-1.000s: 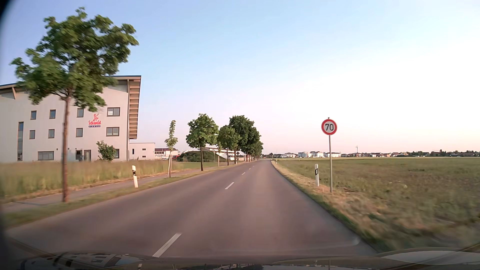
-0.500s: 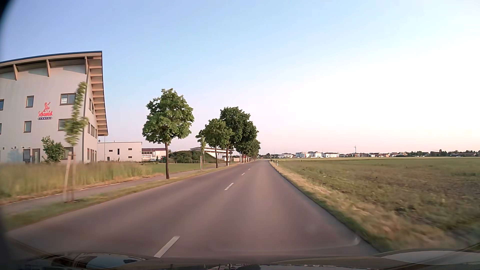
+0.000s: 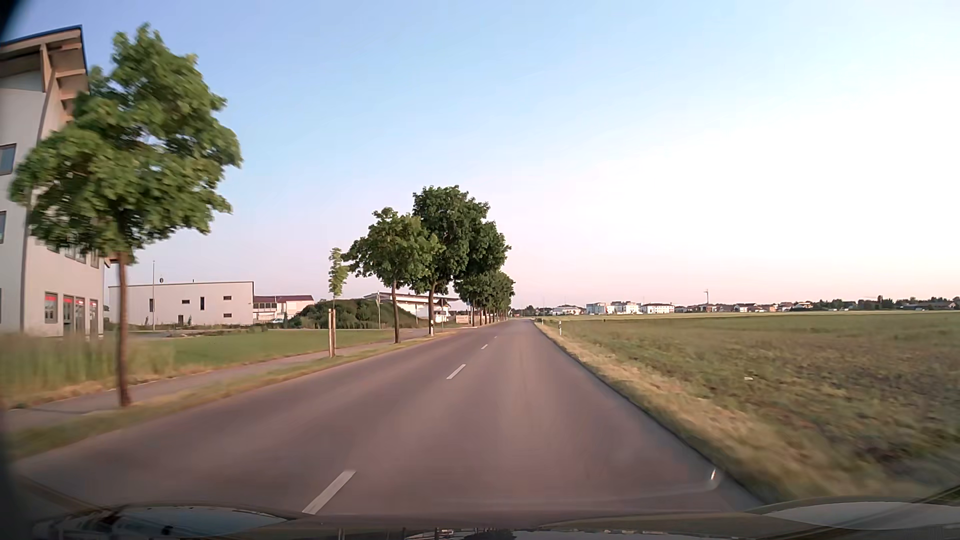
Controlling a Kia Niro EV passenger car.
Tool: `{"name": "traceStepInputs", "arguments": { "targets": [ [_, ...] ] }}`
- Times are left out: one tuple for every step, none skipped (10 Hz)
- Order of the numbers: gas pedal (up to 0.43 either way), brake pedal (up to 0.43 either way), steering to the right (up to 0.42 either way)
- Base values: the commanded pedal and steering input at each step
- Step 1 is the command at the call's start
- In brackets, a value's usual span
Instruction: Follow the waypoints while adhering to traffic rules and regulations
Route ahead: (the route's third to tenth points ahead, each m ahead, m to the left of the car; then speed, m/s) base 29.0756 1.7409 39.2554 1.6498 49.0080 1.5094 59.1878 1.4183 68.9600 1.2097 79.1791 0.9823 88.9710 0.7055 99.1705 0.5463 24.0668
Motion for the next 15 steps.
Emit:
{"name": "traceStepInputs", "arguments": {
  "targets": [
    [0.209,0.012,0.006],
    [0.209,0.018,0.004],
    [0.209,0.012,0.003],
    [0.209,0.018,0.003],
    [0.209,0.018,0.002],
    [0.209,0.018,0.002],
    [0.209,0.018,0.002],
    [0.209,0.018,0.001],
    [0.209,0.018,0.002],
    [0.209,0.018,0.002],
    [0.209,0.018,0.001],
    [0.209,0.018,0.002],
    [0.209,0.018,0.001],
    [0.209,0.018,0.002],
    [0.209,0.018,0.002]
  ]
}}
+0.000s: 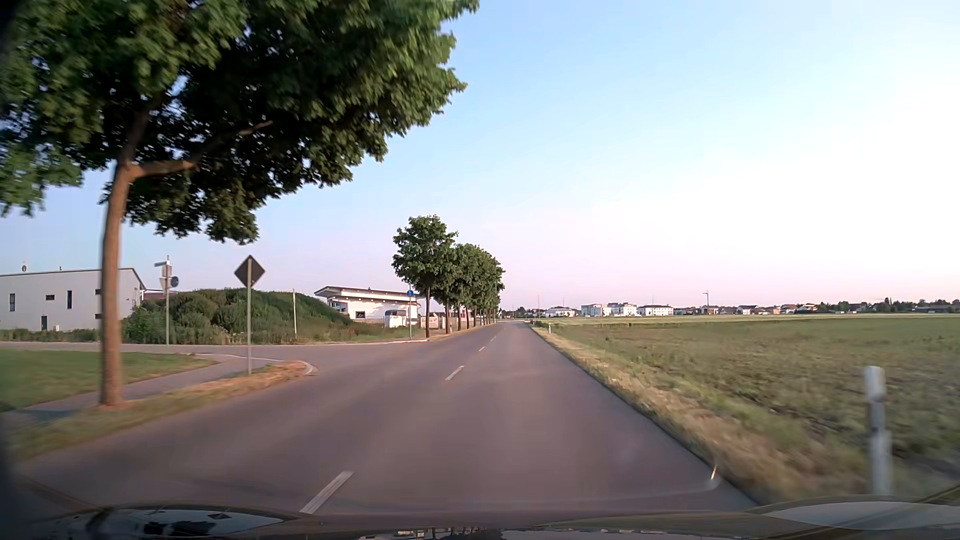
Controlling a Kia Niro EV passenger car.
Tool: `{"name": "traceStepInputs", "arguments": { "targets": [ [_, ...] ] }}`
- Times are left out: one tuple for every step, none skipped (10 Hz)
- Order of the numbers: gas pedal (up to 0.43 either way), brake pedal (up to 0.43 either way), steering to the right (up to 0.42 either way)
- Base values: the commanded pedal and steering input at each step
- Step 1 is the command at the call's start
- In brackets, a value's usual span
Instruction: Follow the waypoints while adhering to traffic rules and regulations
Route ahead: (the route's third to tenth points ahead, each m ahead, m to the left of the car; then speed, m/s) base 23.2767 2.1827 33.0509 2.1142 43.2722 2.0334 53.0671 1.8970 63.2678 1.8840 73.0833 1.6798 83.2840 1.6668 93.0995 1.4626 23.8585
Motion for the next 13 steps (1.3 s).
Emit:
{"name": "traceStepInputs", "arguments": {
  "targets": [
    [0.189,0.018,0.001],
    [0.177,0.018,0.002],
    [0.169,0.018,0.001],
    [0.157,0.018,0.001],
    [0.157,0.018,0.001],
    [0.15,0.018,0.002],
    [0.15,0.018,0.002],
    [0.138,0.018,0.002],
    [0.13,0.018,0.002],
    [0.13,0.018,0.002],
    [0.118,0.018,0.001],
    [0.11,0.018,0.001],
    [0.098,0.018,0.001]
  ]
}}
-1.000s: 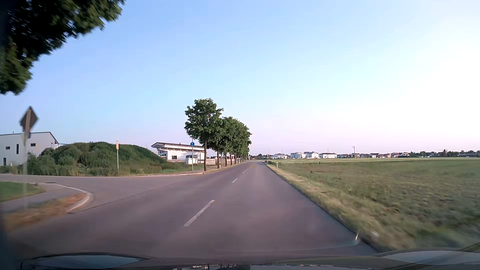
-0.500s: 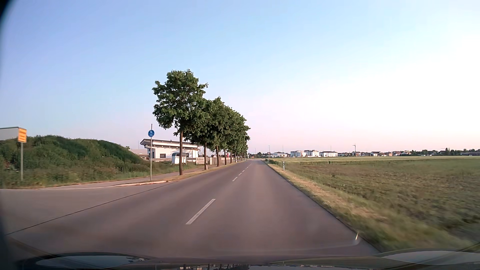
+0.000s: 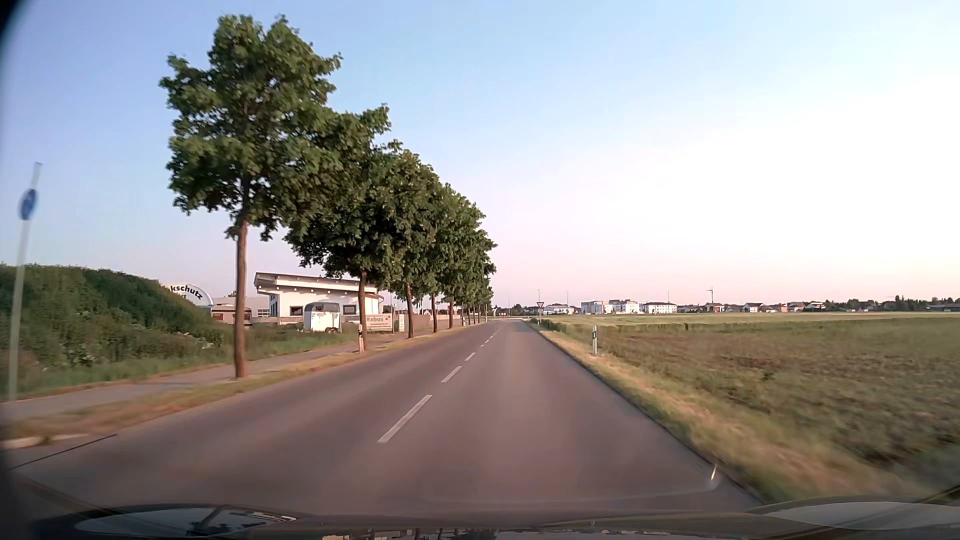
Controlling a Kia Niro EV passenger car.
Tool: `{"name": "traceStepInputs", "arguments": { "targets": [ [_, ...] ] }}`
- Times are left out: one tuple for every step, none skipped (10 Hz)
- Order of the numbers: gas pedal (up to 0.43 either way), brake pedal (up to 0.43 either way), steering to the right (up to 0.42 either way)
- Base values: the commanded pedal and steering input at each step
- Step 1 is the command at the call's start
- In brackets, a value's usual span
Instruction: Follow the waypoints while adhering to traffic rules and regulations
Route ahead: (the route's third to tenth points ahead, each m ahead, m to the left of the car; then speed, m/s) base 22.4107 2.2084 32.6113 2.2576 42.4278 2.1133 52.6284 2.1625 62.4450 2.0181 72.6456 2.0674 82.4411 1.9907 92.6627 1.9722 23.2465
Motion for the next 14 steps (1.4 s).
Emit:
{"name": "traceStepInputs", "arguments": {
  "targets": [
    [0.087,0.018,0.001],
    [0.087,0.018,0.001],
    [0.087,0.018,0.001],
    [0.087,0.018,0.0],
    [0.079,0.018,0.0],
    [0.079,0.018,0.0],
    [0.079,0.018,-0.001],
    [0.067,0.018,-0.001],
    [0.059,0.018,-0.001],
    [0.047,0.018,-0.001],
    [0.039,0.018,-0.001],
    [0.039,0.018,0.0],
    [0.039,0.018,0.0],
    [0.039,0.018,0.0]
  ]
}}
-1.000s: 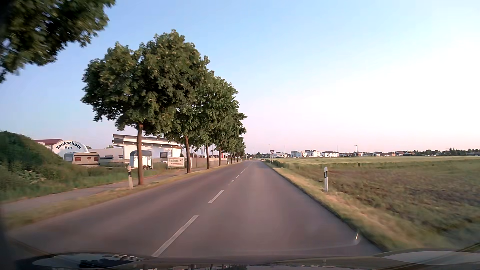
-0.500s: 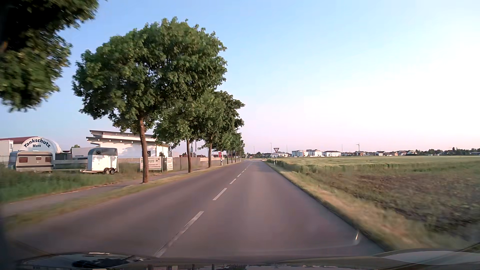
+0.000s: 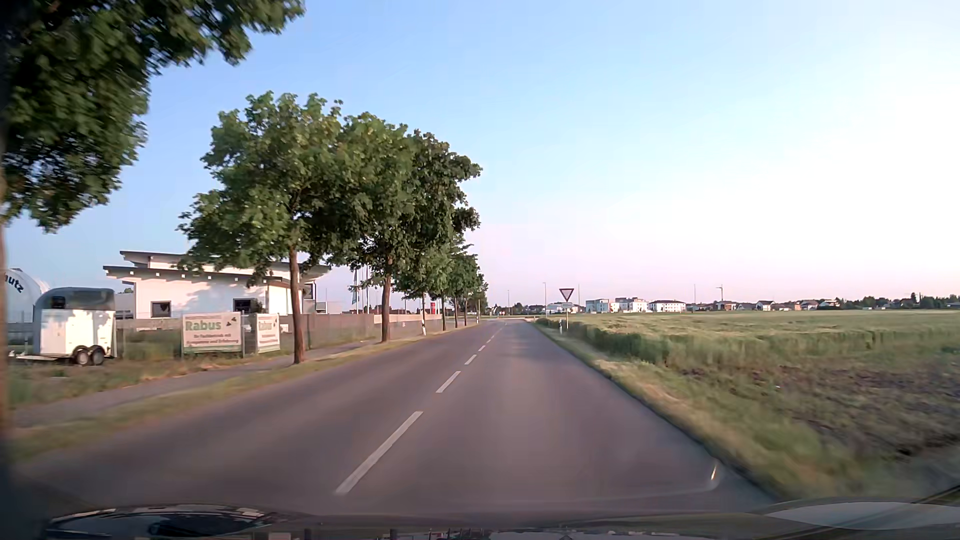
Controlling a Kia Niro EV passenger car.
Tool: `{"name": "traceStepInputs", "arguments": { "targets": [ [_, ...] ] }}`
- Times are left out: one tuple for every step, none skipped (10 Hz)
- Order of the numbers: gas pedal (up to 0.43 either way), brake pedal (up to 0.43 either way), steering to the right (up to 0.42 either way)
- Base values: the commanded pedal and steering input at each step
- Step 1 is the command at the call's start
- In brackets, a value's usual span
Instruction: Follow the waypoints while adhering to traffic rules and regulations
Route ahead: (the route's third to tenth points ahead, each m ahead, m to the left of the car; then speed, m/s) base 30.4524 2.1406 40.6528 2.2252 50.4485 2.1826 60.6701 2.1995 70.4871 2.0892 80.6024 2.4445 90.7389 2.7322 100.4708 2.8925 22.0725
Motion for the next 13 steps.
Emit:
{"name": "traceStepInputs", "arguments": {
  "targets": [
    [0.039,0.018,0.0],
    [0.028,0.018,0.0],
    [0.02,0.012,0.0],
    [0.02,0.018,0.0],
    [0.008,0.018,0.001],
    [0.0,0.018,0.001],
    [0.0,0.018,0.001],
    [0.0,0.018,0.001],
    [0.0,0.018,0.0],
    [0.0,0.018,0.001],
    [0.0,0.018,0.001],
    [0.0,0.018,0.001],
    [0.0,0.012,0.0]
  ]
}}
